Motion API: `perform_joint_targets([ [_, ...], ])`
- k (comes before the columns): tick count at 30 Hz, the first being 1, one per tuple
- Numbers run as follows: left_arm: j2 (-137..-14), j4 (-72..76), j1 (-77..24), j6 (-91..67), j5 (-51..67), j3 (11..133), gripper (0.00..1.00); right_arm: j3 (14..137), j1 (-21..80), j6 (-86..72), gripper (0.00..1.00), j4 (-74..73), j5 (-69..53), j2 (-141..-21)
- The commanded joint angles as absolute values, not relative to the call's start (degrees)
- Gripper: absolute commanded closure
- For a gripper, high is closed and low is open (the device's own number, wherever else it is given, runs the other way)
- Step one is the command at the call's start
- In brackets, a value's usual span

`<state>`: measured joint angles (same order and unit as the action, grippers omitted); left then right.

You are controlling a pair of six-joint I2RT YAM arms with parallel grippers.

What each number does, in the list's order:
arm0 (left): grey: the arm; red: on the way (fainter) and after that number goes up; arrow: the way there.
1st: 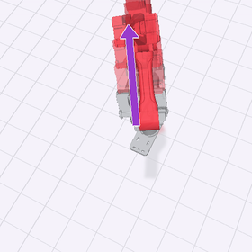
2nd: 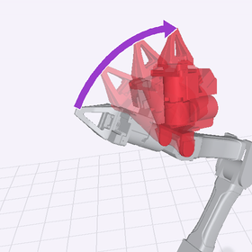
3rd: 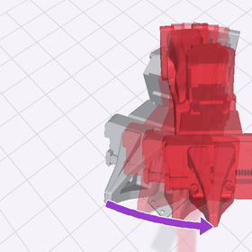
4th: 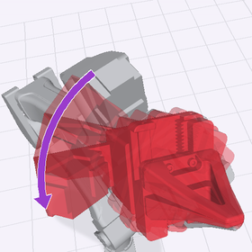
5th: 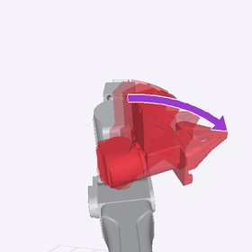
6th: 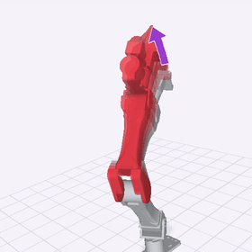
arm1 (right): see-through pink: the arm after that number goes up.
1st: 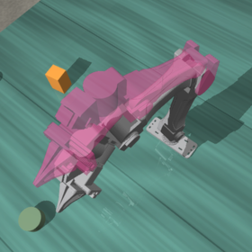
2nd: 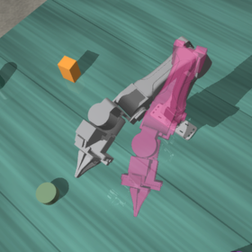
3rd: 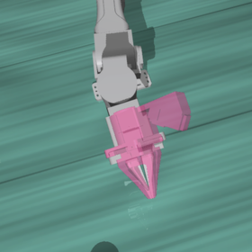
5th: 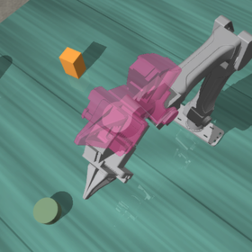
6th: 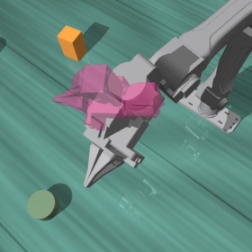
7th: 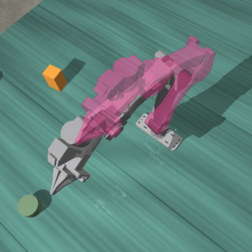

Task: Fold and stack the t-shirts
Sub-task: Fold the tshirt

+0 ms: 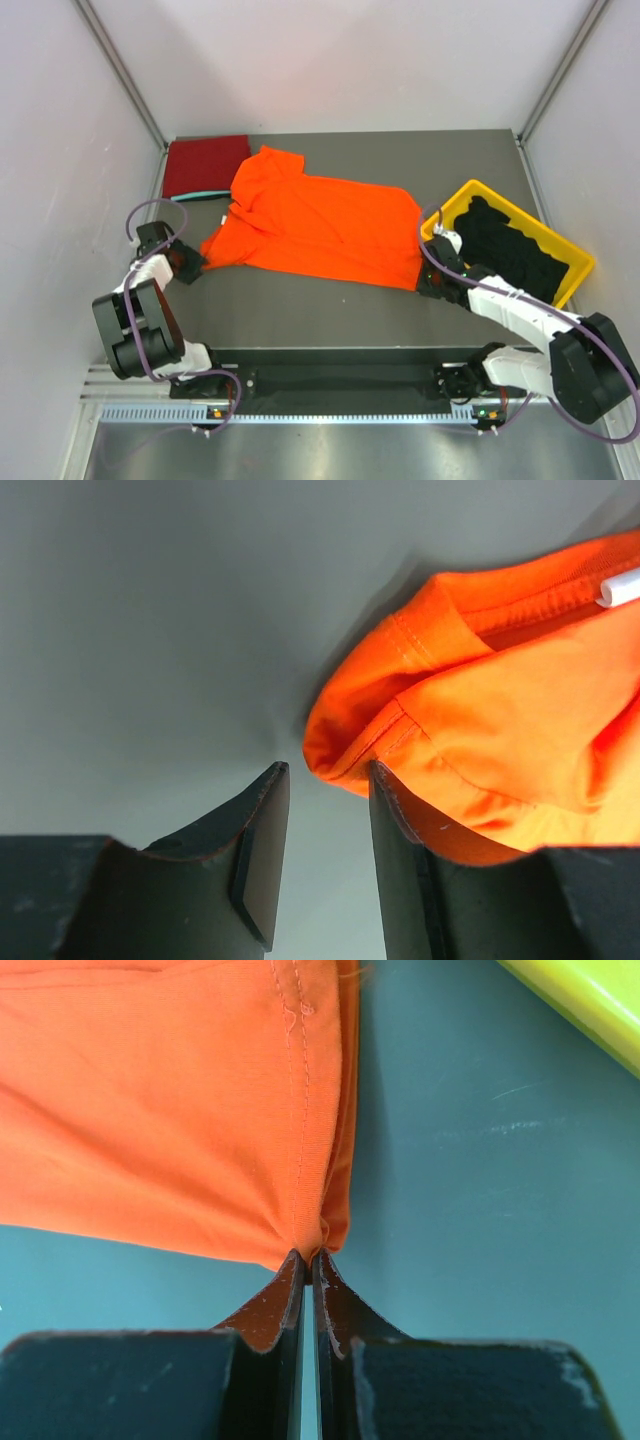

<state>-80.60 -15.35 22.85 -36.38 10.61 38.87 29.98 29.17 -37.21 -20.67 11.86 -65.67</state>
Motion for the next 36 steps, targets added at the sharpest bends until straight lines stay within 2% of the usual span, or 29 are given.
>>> perform_joint_targets([
  [1, -81.9, -10.5, 23.1, -36.7, 10.4, 39.0, 0.57, 30.9, 29.8, -36.8, 1.00, -19.0, 11.5, -66.0],
  [3, -82.1, -10.5, 23.2, -36.5, 9.3, 39.5, 0.58, 31.0, 29.8, -36.7, 1.00, -19.2, 11.5, -66.2],
  [5, -82.2, -11.0, 23.1, -35.5, 8.5, 40.4, 0.67, 31.2, 29.8, -36.3, 1.00, -19.4, 11.5, -66.3],
  [7, -82.1, -12.1, 23.1, -33.9, 7.4, 41.7, 0.81, 31.4, 29.8, -36.1, 1.00, -20.0, 12.0, -66.2],
  [8, -82.1, -12.4, 23.1, -33.5, 7.4, 42.1, 0.92, 31.4, 29.8, -35.9, 1.00, -20.4, 12.3, -66.2],
  [10, -82.0, -12.7, 23.0, -32.4, 7.1, 42.5, 1.00, 31.6, 29.8, -35.9, 1.00, -20.8, 12.6, -66.2],
  [18, -81.0, -12.7, 23.0, -32.5, 5.3, 41.7, 1.00, 31.5, 29.8, -35.7, 1.00, -22.0, 12.0, -65.7],
  [28, -75.9, -24.0, 22.7, -29.3, -6.0, 44.8, 1.00, 32.0, 29.8, -35.6, 1.00, -29.2, 11.5, -60.9],
  [36, -75.0, -27.9, 22.4, -26.8, -10.0, 44.8, 1.00, 29.6, 31.0, -37.1, 1.00, -32.7, 7.5, -57.4],
])
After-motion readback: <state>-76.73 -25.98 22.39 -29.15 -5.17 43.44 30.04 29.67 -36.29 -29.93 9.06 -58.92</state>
